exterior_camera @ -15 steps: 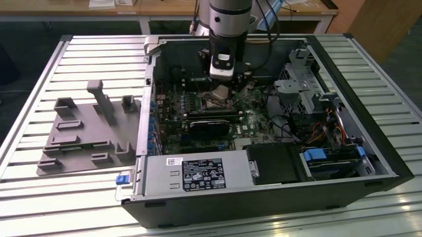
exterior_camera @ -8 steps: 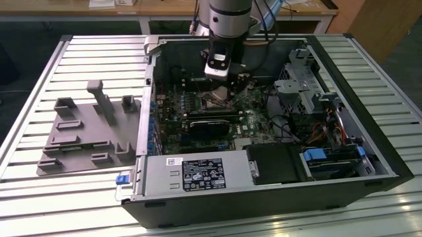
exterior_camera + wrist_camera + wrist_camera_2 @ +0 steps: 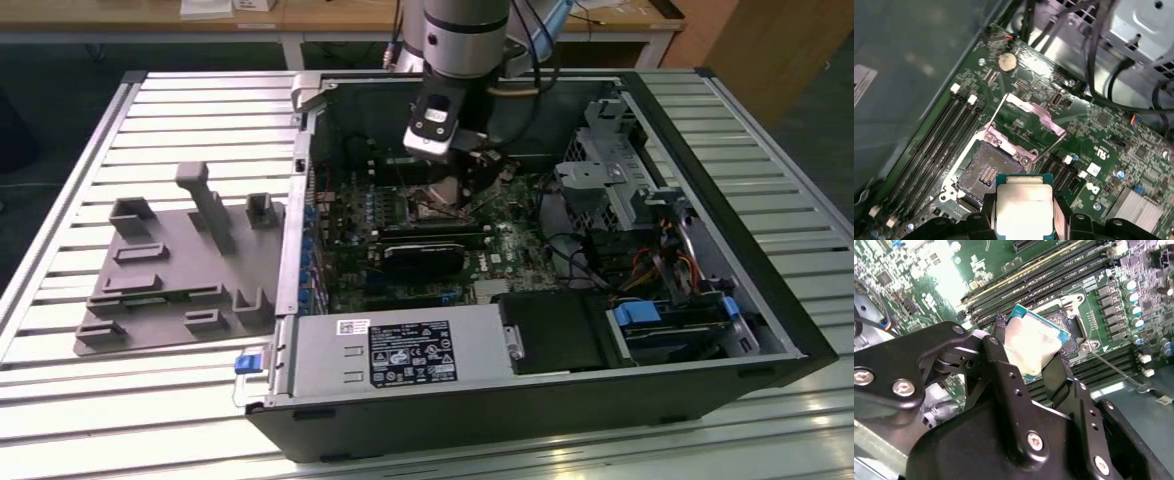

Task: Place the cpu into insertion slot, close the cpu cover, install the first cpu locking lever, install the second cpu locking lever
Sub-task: 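Place the cpu into insertion slot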

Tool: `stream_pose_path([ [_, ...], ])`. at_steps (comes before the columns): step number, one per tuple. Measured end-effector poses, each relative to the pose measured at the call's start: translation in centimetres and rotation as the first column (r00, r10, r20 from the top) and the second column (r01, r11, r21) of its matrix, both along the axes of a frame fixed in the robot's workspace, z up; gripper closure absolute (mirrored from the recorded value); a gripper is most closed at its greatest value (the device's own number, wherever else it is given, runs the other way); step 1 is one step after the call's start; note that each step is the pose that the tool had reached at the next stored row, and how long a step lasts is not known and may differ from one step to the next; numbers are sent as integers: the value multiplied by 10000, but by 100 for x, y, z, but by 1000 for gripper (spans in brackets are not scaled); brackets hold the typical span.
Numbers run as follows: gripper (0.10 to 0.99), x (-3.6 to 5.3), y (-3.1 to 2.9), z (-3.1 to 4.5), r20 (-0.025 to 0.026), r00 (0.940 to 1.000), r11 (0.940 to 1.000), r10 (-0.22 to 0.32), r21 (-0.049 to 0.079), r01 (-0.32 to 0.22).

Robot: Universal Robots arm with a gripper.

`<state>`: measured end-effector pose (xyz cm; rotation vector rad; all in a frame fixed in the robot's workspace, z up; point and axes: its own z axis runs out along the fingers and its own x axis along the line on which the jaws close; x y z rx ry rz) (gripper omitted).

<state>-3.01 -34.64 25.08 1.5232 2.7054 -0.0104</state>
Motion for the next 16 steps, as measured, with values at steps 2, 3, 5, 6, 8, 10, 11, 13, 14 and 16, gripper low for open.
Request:
stream_pose_path([
  [2, 549, 0, 0, -4, 1, 9997, 9997, -255, -11, 255],
  [3, 549, 0, 0, -7, 1, 9992, 9992, -399, -17, 399],
  [5, 549, 0, 0, -11, 1, 9977, 9977, -682, -27, 682],
  [6, 549, 0, 0, -13, 2, 9967, 9967, -816, -33, 816],
  [8, 549, 0, 1, -16, 3, 9945, 9945, -1049, -41, 1049],
  [10, 549, 0, 1, -19, 4, 9918, 9918, -1277, -51, 1277],
  [11, 549, 0, 1, -21, 4, 9902, 9901, -1399, -54, 1399],
  [13, 549, 0, 1, -25, 6, 9862, 9861, -1658, -61, 1658],
  [14, 549, 0, 1, -28, 6, 9837, 9836, -1801, -64, 1801],
  [16, 549, -1, 2, -32, 6, 9778, 9778, -2095, -65, 2095],
])
